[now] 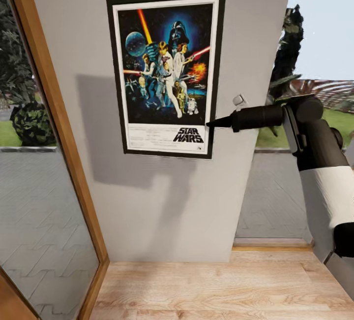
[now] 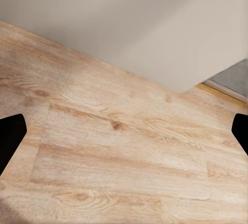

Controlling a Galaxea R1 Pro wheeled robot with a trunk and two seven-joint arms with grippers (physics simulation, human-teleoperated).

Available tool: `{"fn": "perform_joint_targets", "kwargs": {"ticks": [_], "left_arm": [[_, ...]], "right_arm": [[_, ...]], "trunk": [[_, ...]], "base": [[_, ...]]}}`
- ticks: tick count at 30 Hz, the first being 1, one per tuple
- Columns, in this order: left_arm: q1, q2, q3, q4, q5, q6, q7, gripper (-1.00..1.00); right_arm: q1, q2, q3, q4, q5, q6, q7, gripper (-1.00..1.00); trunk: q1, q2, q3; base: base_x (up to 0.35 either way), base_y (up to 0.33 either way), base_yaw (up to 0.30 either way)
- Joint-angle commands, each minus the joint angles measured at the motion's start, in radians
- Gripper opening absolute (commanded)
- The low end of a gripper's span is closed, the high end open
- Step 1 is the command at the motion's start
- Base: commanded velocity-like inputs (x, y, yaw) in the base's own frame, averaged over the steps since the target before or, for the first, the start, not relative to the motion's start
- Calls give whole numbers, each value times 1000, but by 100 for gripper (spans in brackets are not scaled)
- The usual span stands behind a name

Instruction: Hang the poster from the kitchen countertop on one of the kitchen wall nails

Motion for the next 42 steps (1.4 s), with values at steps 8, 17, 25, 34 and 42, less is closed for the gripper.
{"fn": "perform_joint_targets", "kwargs": {"ticks": [8,17,25,34,42], "left_arm": [[0,0,-4,1,7,-4,-5,100],[0,0,-4,1,7,-4,-8,100],[0,0,-3,1,8,-3,-9,100],[0,0,-3,1,8,-3,-9,100],[0,0,-3,1,8,-3,-9,100]], "right_arm": [[-40,29,12,22,2,11,-28,-100],[-43,31,15,20,-6,10,-34,-100],[-42,33,18,23,-10,8,-31,-100],[-38,33,16,29,-14,8,-26,-100],[-33,37,16,44,-14,8,3,-100]], "trunk": [[0,-1,-1],[0,-1,-1],[0,-1,-1],[0,-1,-1],[0,-1,-1]], "base": [[0,0,0],[0,0,0],[0,0,0],[0,0,0],[0,0,0]]}}
